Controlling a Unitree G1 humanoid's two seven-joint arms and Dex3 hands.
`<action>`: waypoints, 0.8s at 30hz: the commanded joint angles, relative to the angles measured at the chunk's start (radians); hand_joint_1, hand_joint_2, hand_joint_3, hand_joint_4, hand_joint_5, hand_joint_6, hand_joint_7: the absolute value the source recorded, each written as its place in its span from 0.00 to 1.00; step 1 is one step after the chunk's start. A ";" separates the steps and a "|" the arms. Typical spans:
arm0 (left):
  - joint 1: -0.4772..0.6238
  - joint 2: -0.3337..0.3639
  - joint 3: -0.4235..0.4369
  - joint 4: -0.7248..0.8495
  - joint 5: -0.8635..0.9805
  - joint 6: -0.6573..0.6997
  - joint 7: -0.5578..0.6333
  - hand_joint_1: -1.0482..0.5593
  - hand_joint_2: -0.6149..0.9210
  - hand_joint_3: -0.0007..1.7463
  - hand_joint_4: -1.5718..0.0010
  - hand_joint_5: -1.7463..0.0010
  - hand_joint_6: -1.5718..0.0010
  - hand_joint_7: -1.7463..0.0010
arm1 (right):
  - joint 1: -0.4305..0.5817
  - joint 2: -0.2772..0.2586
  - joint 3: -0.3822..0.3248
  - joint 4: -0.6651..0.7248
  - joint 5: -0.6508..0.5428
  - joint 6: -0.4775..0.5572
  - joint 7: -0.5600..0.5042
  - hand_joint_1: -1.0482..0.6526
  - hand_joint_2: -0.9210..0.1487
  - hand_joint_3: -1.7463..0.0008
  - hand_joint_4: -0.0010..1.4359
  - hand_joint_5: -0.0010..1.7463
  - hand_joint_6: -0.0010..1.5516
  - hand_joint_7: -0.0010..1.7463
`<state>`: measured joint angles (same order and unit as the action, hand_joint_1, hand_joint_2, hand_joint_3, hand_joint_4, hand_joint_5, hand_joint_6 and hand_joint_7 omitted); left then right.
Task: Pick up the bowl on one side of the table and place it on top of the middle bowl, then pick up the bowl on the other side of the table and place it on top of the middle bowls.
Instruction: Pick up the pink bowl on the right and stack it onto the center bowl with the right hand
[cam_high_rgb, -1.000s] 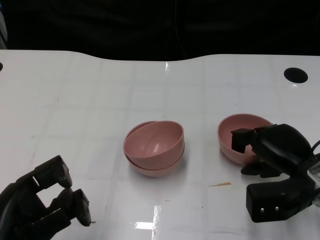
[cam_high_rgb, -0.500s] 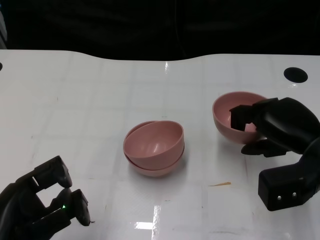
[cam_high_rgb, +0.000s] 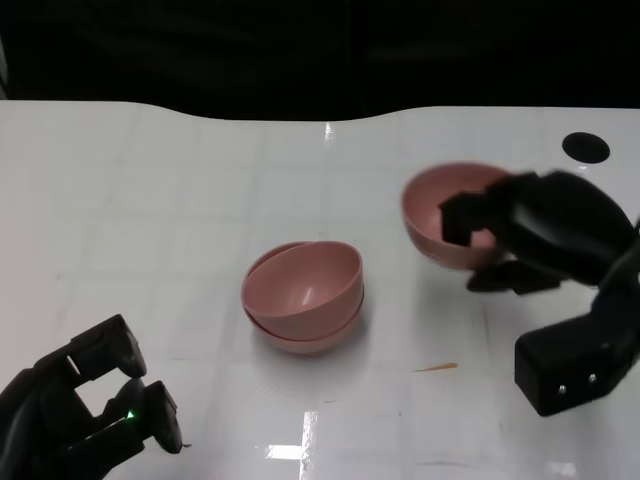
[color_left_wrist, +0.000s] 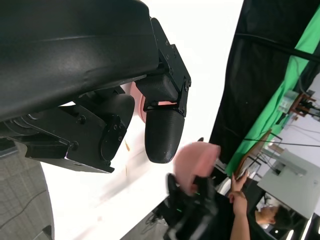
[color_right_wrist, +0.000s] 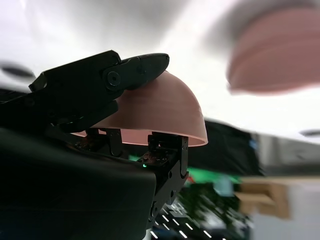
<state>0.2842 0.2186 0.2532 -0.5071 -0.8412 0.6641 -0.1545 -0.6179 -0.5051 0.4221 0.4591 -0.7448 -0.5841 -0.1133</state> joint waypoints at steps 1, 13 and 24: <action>-0.005 0.000 -0.004 0.015 0.020 -0.026 -0.020 0.70 0.91 0.77 0.45 0.00 0.52 0.00 | -0.047 0.005 -0.018 -0.037 0.033 -0.030 0.033 0.49 0.05 0.81 0.57 1.00 0.39 1.00; -0.006 -0.013 -0.009 0.017 0.039 -0.034 -0.020 0.70 0.90 0.77 0.45 0.00 0.52 0.00 | -0.097 0.078 -0.016 -0.082 0.041 -0.026 0.118 0.48 0.09 0.80 0.62 1.00 0.43 0.97; -0.009 -0.017 -0.006 0.014 0.035 -0.018 -0.003 0.70 0.92 0.74 0.44 0.00 0.52 0.00 | -0.112 0.127 0.024 -0.148 0.005 -0.009 0.163 0.47 0.14 0.78 0.61 1.00 0.49 0.84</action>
<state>0.2786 0.1983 0.2406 -0.4932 -0.8082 0.6417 -0.1709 -0.7058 -0.3838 0.4399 0.3368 -0.7387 -0.5916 0.0338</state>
